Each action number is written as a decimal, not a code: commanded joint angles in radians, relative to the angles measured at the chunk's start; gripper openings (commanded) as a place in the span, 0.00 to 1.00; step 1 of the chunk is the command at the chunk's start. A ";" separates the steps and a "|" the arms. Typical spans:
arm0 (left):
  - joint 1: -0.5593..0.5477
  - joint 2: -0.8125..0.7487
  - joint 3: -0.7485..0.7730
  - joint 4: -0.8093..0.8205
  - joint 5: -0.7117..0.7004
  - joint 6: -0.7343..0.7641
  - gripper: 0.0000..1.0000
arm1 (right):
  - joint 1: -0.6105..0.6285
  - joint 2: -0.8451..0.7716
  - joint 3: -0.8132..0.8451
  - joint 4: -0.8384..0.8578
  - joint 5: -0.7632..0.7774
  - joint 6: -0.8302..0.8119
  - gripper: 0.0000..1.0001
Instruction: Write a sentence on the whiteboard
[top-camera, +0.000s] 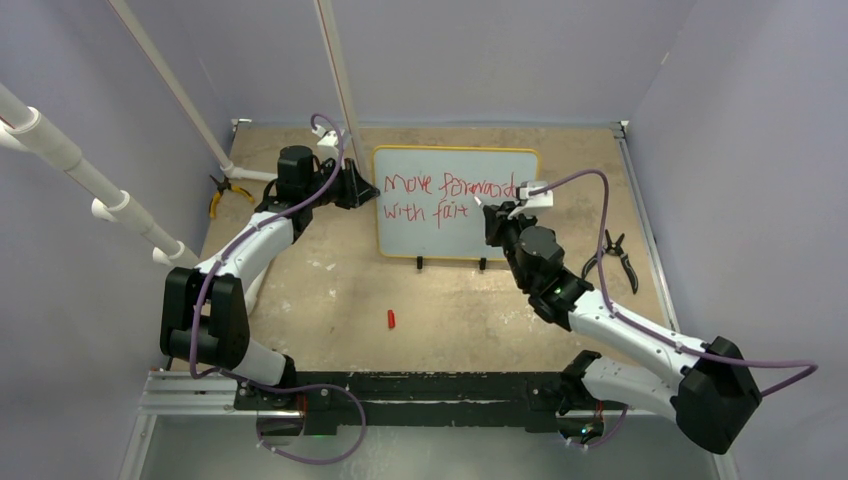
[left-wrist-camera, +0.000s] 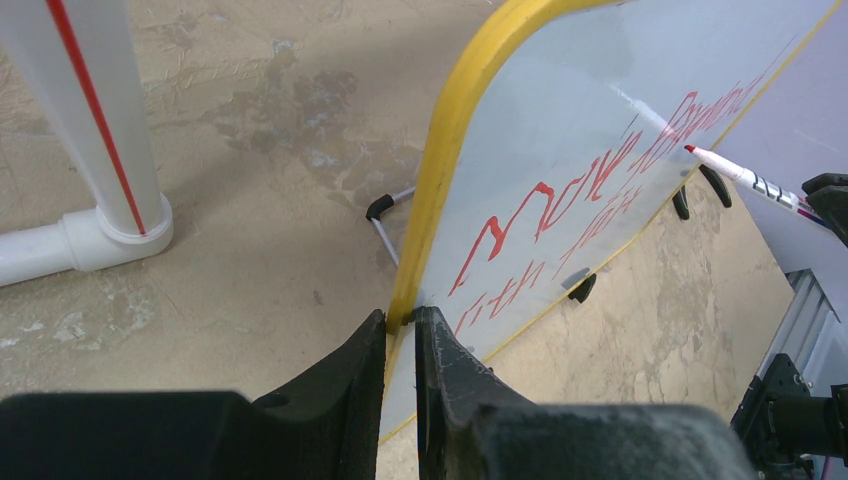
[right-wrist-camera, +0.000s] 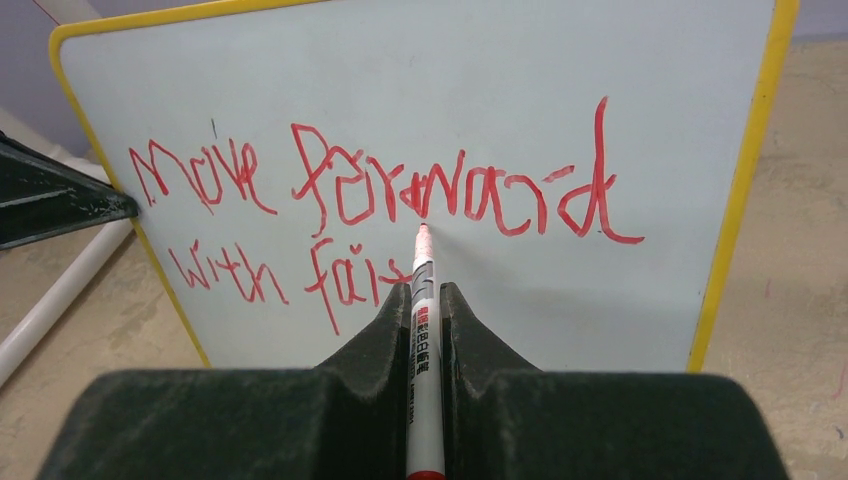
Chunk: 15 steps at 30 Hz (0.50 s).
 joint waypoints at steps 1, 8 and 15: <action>-0.017 -0.024 0.001 0.003 0.017 0.003 0.14 | -0.005 0.012 0.037 0.024 0.028 -0.014 0.00; -0.018 -0.025 0.001 0.003 0.020 0.002 0.14 | -0.006 -0.010 0.008 -0.038 0.016 0.049 0.00; -0.017 -0.028 0.001 0.004 0.022 0.001 0.14 | -0.005 -0.009 -0.017 -0.082 0.006 0.107 0.00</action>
